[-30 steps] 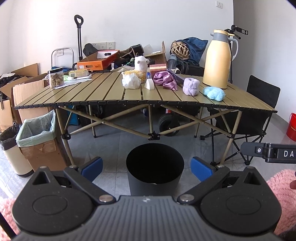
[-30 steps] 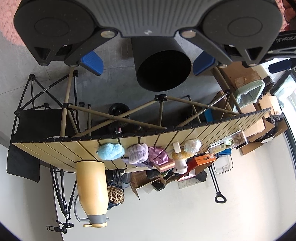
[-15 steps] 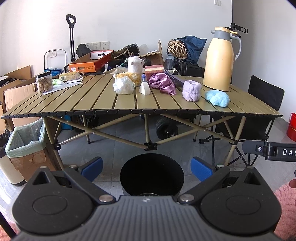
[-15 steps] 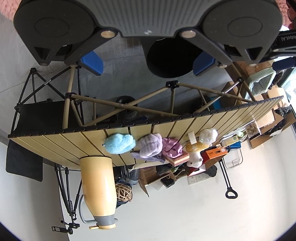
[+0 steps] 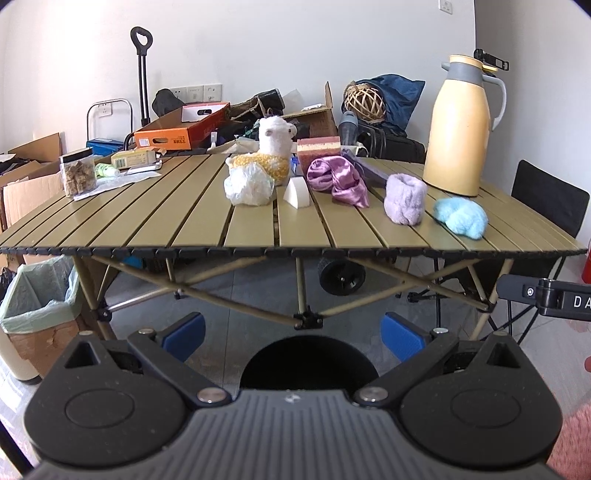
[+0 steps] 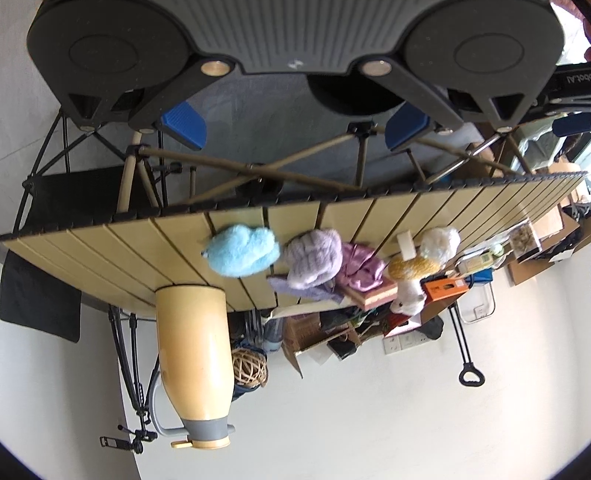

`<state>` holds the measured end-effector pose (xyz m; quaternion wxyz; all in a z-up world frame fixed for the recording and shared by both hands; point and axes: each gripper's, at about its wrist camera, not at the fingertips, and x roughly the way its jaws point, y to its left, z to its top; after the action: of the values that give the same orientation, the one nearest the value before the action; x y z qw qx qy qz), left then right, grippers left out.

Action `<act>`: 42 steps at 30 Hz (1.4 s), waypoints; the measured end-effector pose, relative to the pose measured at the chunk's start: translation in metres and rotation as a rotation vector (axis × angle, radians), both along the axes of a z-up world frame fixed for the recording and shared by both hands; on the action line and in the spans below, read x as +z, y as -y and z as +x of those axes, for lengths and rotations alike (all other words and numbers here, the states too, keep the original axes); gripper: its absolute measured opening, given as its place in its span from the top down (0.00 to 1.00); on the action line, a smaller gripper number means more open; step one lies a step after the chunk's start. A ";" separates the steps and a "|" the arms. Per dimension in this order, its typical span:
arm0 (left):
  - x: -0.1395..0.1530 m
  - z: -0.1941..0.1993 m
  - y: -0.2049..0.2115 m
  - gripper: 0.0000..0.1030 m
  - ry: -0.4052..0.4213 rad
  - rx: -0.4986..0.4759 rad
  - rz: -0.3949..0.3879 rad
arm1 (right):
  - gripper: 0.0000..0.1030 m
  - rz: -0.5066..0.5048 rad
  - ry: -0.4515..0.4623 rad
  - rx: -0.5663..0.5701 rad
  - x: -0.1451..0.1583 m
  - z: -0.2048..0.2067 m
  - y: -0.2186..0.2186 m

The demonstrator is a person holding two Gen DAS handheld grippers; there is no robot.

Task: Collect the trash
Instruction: 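Move right tool to the light blue plush while left tool approaches the lavender headband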

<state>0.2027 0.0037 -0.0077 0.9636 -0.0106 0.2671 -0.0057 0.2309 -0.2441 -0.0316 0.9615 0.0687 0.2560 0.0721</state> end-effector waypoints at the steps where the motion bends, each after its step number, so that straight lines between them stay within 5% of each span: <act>1: 0.001 0.006 0.000 0.00 0.004 0.000 -0.002 | 0.00 0.000 0.009 -0.004 0.001 0.005 0.001; 21: 0.032 0.106 0.021 0.00 0.114 0.004 -0.076 | 0.00 -0.050 0.136 -0.065 0.012 0.106 0.011; 42: 0.032 0.178 0.051 0.00 0.079 -0.022 -0.109 | 0.00 -0.090 0.158 -0.162 -0.013 0.179 0.012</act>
<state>0.3806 -0.0477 0.0239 0.9712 -0.0600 0.2284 -0.0314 0.4101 -0.2562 -0.0449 0.9835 0.0398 0.1759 -0.0122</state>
